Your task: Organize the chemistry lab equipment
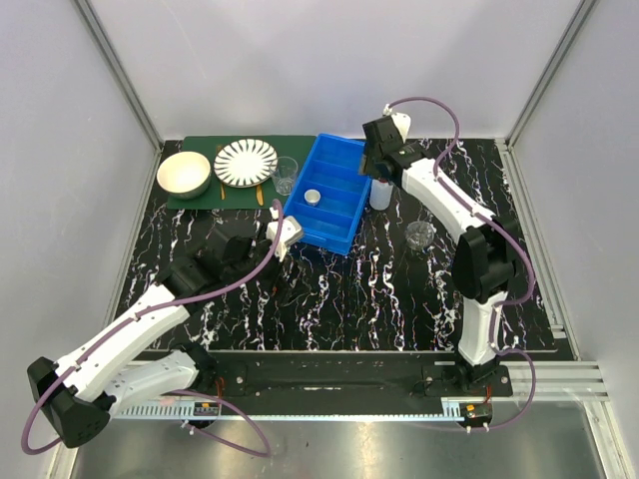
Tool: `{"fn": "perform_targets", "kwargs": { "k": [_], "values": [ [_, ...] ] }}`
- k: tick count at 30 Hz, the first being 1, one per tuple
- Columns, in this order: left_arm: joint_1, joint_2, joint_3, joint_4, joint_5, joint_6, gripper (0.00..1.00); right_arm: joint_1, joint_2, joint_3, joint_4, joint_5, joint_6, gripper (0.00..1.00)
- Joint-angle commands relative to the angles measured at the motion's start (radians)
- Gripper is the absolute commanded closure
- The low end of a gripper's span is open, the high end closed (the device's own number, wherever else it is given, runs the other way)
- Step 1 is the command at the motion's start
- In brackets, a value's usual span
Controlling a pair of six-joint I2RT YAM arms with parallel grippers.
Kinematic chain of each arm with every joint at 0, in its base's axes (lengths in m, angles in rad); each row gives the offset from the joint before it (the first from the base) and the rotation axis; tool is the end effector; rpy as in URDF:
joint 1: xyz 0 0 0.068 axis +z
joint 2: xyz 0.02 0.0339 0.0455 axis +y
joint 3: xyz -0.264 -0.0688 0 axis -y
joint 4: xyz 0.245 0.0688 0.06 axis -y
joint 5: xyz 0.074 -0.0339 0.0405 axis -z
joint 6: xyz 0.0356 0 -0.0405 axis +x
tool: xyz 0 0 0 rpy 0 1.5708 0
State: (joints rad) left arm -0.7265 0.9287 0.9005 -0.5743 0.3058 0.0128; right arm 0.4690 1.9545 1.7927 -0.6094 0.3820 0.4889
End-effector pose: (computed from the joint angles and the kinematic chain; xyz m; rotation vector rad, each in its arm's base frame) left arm 0.1405 -0.1392 0.3168 0.9740 2.0137 -0.7315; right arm 0.4048 0.1902 0.3034 0.2078 2.2652 0.0524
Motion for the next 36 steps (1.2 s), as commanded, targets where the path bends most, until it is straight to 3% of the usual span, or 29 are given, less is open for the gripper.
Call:
{"fn": "perform_targets", "kwargs": {
  "k": [1, 15, 22, 26, 36],
  "values": [
    [-0.002, -0.021, 0.002, 0.030, -0.025, -0.005, 0.01, -0.032, 0.044, 0.082, -0.065, 0.051, -0.035, 0.35],
    [-0.002, -0.011, 0.003, 0.031, -0.023, -0.005, 0.01, -0.081, 0.083, 0.111, -0.066, 0.038, -0.072, 0.36],
    [-0.002, -0.007, 0.006, 0.030, -0.025, -0.004, 0.01, -0.069, 0.043, 0.060, -0.032, -0.106, -0.059, 0.36],
    [-0.002, -0.005, 0.006, 0.030, -0.022, -0.004, 0.01, -0.061, 0.020, 0.011, -0.001, -0.109, -0.053, 0.36],
    [-0.002, -0.007, 0.003, 0.030, -0.025, -0.004, 0.01, -0.061, 0.075, 0.068, -0.001, -0.065, -0.093, 0.36]
  ]
}}
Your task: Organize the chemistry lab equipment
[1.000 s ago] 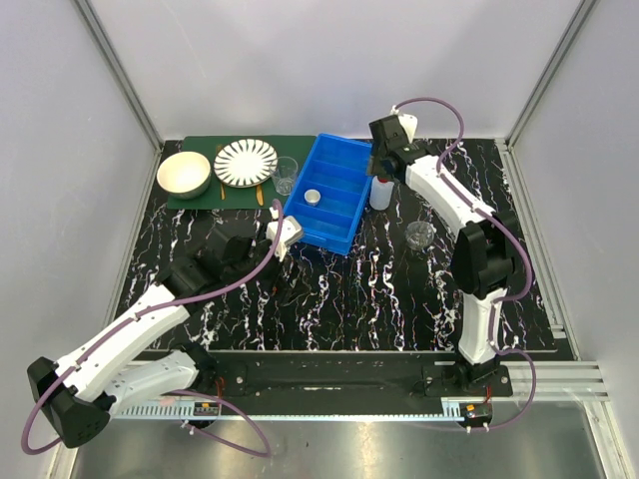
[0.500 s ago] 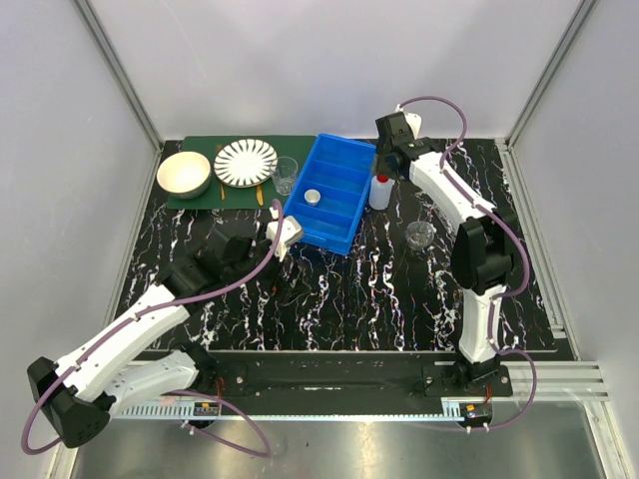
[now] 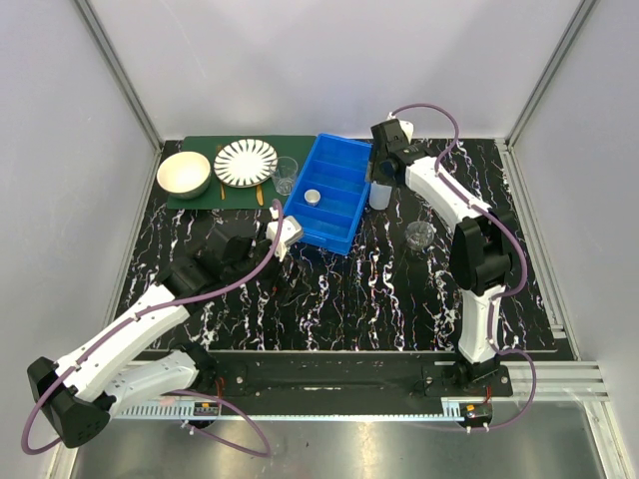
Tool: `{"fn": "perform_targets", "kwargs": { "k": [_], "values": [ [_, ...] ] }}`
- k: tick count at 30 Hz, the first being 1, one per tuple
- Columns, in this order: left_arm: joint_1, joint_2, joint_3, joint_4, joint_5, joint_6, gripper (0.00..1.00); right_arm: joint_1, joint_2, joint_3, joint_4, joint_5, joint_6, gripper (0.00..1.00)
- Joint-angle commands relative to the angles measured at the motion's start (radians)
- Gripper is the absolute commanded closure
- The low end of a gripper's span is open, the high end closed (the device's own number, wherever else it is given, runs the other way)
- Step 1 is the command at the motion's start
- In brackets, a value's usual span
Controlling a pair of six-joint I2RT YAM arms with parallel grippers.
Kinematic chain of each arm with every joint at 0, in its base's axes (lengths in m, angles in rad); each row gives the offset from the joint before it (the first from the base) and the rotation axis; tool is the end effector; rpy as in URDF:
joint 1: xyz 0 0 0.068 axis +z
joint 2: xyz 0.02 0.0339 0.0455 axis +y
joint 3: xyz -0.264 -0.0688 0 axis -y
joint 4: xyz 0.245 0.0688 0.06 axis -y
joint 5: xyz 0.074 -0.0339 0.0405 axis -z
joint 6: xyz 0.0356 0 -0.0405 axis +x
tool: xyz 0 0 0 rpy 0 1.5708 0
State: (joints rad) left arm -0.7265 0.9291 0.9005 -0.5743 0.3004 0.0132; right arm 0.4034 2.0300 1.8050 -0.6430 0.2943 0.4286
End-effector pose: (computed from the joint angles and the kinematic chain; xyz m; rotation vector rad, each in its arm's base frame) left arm 0.1407 -0.1391 0.3167 0.9714 2.0149 -0.7254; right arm 0.4263 0.1707 0.2715 0.1597 2.3843 0.0300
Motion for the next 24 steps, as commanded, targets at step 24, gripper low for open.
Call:
{"fn": "perform_targets", "kwargs": {
  "k": [24],
  "values": [
    [-0.002, -0.001, 0.003, 0.028, -0.021, -0.001, 0.01, 0.005, 0.075, 0.116, 0.028, 0.089, -0.071, 0.42]
  ]
}}
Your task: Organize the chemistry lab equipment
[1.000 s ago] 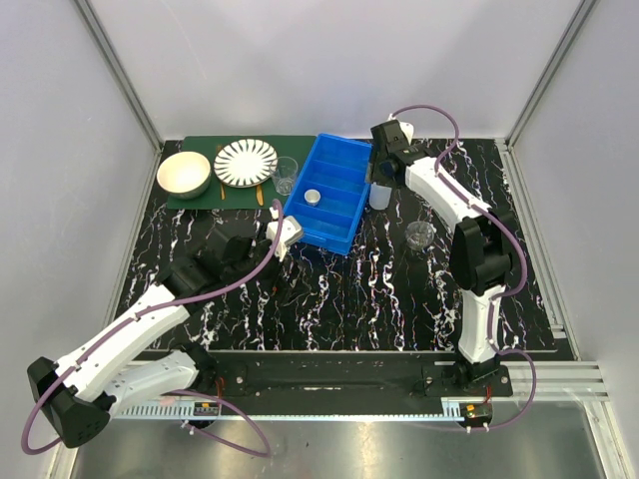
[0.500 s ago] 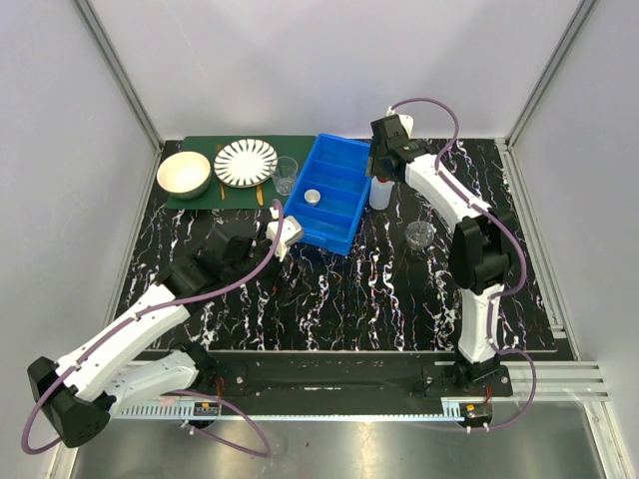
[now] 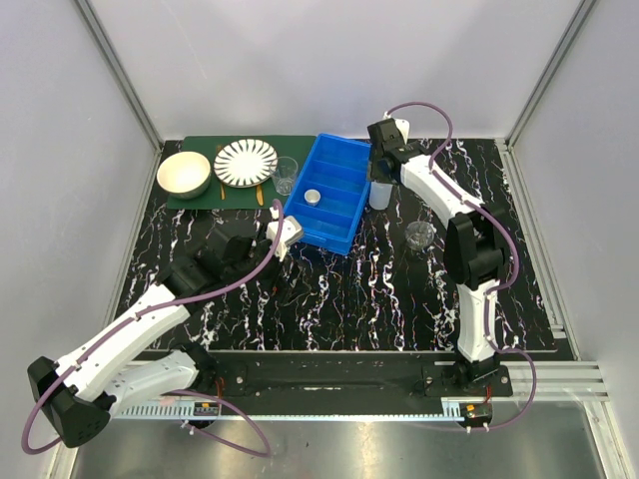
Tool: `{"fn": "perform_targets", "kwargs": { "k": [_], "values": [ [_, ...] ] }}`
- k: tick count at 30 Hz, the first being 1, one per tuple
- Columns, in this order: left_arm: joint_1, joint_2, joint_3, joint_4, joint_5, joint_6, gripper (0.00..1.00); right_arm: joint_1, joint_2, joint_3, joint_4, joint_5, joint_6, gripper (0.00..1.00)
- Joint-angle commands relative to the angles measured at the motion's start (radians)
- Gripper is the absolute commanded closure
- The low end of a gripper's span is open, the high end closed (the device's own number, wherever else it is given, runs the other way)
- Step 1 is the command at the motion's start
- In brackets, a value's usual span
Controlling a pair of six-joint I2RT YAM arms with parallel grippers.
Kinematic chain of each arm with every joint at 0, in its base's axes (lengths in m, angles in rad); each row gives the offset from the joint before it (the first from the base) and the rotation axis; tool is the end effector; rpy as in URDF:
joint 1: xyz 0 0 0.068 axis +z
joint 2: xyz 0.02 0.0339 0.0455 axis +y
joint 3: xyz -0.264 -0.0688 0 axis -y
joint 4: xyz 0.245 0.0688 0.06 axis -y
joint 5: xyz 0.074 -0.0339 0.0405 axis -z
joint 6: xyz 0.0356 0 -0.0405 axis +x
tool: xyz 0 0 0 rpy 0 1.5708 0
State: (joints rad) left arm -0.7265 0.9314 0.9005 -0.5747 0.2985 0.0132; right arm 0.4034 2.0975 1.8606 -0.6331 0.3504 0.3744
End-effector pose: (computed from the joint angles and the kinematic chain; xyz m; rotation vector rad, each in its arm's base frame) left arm 0.1411 -0.1394 0.3163 0.9710 2.0180 -0.7229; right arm 0.4410 0.1749 0.2604 0.1188 2.3694 -0.0597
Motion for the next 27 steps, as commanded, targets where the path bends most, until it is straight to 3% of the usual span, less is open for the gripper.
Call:
{"fn": "perform_targets", "kwargs": {
  "k": [1, 12, 13, 17, 22, 27],
  "values": [
    [-0.002, -0.002, 0.003, 0.029, -0.019, 0.001, 0.01, 0.005, 0.009, 0.061, 0.019, 0.036, -0.019, 0.42],
    [-0.002, 0.000, 0.003, 0.029, -0.019, -0.001, 0.01, 0.005, 0.029, 0.077, 0.018, 0.033, -0.020, 0.59],
    [-0.002, 0.000, 0.003, 0.029, -0.021, -0.002, 0.01, 0.006, 0.029, 0.077, 0.016, 0.035, -0.022, 0.68],
    [-0.002, 0.001, 0.005, 0.029, -0.016, -0.001, 0.01, 0.005, 0.029, 0.081, 0.009, 0.041, -0.019, 0.87],
    [-0.004, 0.003, 0.005, 0.029, -0.013, -0.001, 0.01, 0.005, 0.006, 0.123, -0.028, 0.107, -0.026, 1.00],
    [-0.002, 0.006, 0.006, 0.029, -0.009, -0.001, 0.01, 0.003, -0.017, 0.210, -0.100, 0.110, -0.048, 1.00]
  ]
}}
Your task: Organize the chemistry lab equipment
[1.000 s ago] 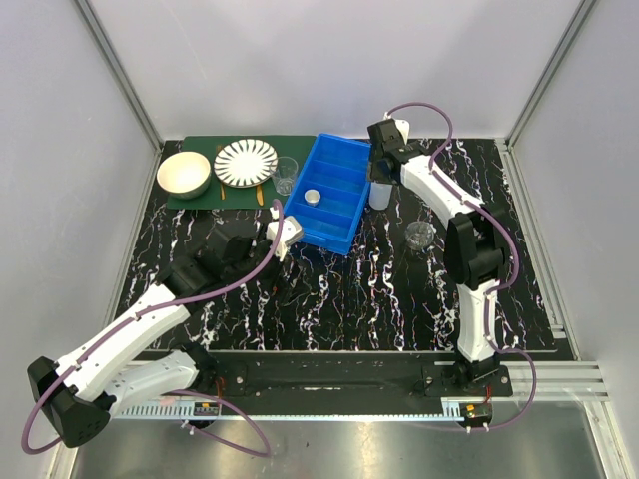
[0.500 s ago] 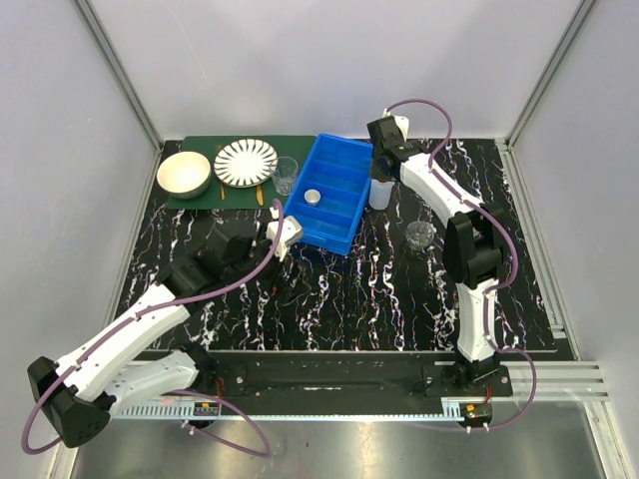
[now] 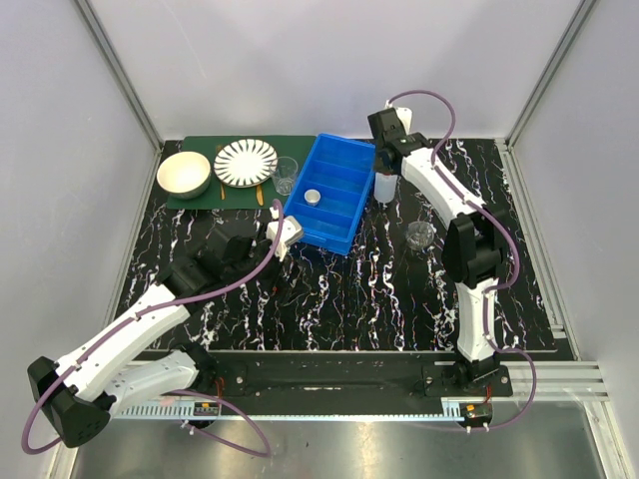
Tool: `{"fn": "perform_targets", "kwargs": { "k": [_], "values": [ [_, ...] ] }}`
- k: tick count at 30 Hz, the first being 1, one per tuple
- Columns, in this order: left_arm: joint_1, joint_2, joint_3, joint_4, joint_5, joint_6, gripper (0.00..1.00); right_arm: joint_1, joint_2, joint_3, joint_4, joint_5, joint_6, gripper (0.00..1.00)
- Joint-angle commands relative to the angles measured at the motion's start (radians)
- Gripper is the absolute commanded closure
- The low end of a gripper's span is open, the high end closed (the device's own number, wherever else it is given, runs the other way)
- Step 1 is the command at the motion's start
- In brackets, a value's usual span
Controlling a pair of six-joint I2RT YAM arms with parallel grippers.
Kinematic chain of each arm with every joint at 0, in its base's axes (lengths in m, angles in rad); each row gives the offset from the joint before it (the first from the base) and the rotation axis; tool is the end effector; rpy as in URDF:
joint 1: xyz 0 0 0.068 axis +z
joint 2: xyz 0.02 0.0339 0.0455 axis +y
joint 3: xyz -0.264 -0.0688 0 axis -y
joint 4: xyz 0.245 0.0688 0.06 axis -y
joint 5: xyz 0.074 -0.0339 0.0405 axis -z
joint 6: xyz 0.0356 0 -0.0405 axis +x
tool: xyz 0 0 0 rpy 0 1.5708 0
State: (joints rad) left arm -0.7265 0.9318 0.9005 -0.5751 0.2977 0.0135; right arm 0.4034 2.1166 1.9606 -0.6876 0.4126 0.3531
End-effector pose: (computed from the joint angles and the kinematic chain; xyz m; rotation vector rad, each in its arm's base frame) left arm 0.1411 -0.1394 0.3161 0.9710 2.0187 -0.7218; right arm 0.4464 0.1750 0.2807 0.1264 2.3244 -0.1252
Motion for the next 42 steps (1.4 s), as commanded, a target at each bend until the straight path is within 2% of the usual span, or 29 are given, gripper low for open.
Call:
{"fn": "perform_targets", "kwargs": {
  "k": [1, 9, 23, 33, 42],
  "values": [
    [-0.002, 0.006, 0.006, 0.029, -0.006, -0.001, 0.01, 0.005, -0.037, 0.144, -0.059, 0.045, -0.026, 1.00],
    [-0.002, 0.001, 0.005, 0.029, 0.000, -0.003, 0.01, 0.005, -0.052, 0.228, -0.105, 0.009, -0.016, 1.00],
    [-0.002, -0.004, 0.005, 0.029, 0.001, -0.004, 0.01, 0.061, 0.075, 0.550, -0.259, -0.041, -0.023, 1.00],
    [-0.002, -0.008, 0.006, 0.027, 0.000, -0.004, 0.01, 0.178, 0.017, 0.456, -0.256, -0.029, -0.046, 1.00],
    [-0.002, -0.021, 0.005, 0.031, -0.028, -0.010, 0.01, 0.271, -0.150, 0.170, -0.167, -0.012, -0.040, 1.00]
  ]
}}
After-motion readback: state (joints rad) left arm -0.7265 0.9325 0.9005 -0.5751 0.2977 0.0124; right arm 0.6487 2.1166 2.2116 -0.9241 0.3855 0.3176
